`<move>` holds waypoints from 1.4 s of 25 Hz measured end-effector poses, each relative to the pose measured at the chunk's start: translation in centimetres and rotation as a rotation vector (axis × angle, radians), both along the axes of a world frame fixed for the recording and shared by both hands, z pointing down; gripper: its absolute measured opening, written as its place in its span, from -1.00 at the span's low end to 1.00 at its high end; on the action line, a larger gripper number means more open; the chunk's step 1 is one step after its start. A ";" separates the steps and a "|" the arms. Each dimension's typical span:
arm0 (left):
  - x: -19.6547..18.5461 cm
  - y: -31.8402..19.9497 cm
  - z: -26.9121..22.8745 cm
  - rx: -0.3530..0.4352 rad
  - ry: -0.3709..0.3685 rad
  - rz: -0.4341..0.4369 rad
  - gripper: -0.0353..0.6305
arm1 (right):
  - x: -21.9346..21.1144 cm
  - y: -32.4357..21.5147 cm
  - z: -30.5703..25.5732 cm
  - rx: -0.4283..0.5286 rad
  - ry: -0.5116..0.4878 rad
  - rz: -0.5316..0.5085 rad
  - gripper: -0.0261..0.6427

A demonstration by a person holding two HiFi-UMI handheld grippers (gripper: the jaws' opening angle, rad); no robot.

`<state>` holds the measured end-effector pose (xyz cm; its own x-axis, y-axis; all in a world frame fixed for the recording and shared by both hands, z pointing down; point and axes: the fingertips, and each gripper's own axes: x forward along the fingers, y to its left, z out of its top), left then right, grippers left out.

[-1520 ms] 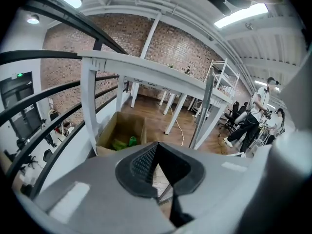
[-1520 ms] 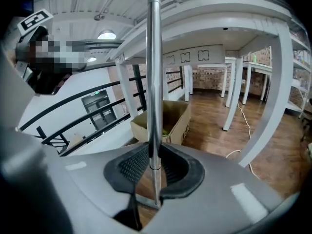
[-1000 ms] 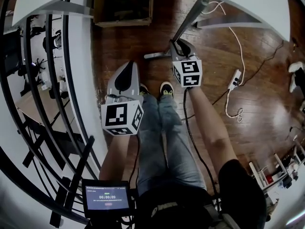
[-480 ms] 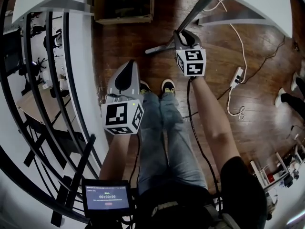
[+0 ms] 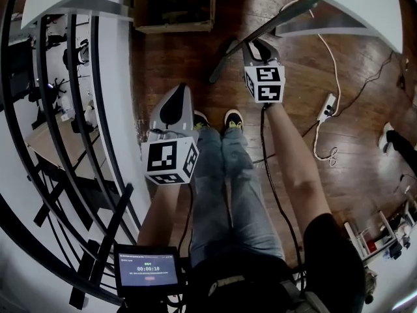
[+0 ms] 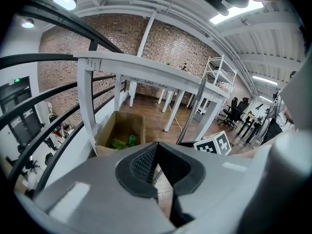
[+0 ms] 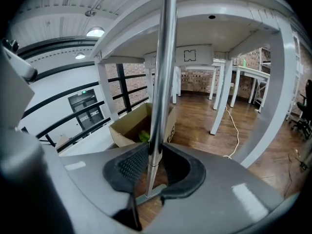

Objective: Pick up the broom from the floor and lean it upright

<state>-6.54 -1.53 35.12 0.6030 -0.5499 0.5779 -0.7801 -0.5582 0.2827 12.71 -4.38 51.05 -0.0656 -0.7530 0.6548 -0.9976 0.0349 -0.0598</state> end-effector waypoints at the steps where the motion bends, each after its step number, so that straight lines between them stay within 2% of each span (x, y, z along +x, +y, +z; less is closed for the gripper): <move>1: -0.1 0.0 0.1 -0.002 -0.002 0.001 -0.85 | -0.2 -0.2 0.0 0.003 0.002 -0.005 -0.64; 5: -0.3 -0.5 0.2 -0.005 -0.004 -0.003 -0.85 | -0.3 -1.3 -0.2 0.012 -0.017 -0.016 -0.39; 15: -0.2 -0.4 -1.2 0.008 -0.008 0.000 -0.85 | -0.5 0.7 -1.5 0.016 -0.025 -0.042 -0.38; 21: -0.1 -0.3 -4.4 0.048 -0.015 0.027 -0.85 | -0.5 1.9 -5.5 0.058 -0.015 -0.070 -0.37; 24: -0.1 0.9 -7.0 0.036 -0.006 0.042 -0.85 | -1.3 4.4 -10.8 0.112 -0.019 -0.121 -0.37; 28: 1.4 3.6 -12.5 0.026 0.015 0.071 -0.85 | -2.6 8.9 -21.8 0.218 -0.049 -0.198 -0.38; 31: 4.2 2.3 -14.2 0.101 0.043 0.101 -0.85 | -1.8 8.2 -27.1 0.347 -0.089 -0.196 -0.38; 35: 6.1 -4.0 -10.1 0.244 0.071 0.046 -0.85 | -1.3 2.5 -25.3 0.518 -0.122 -0.205 -0.39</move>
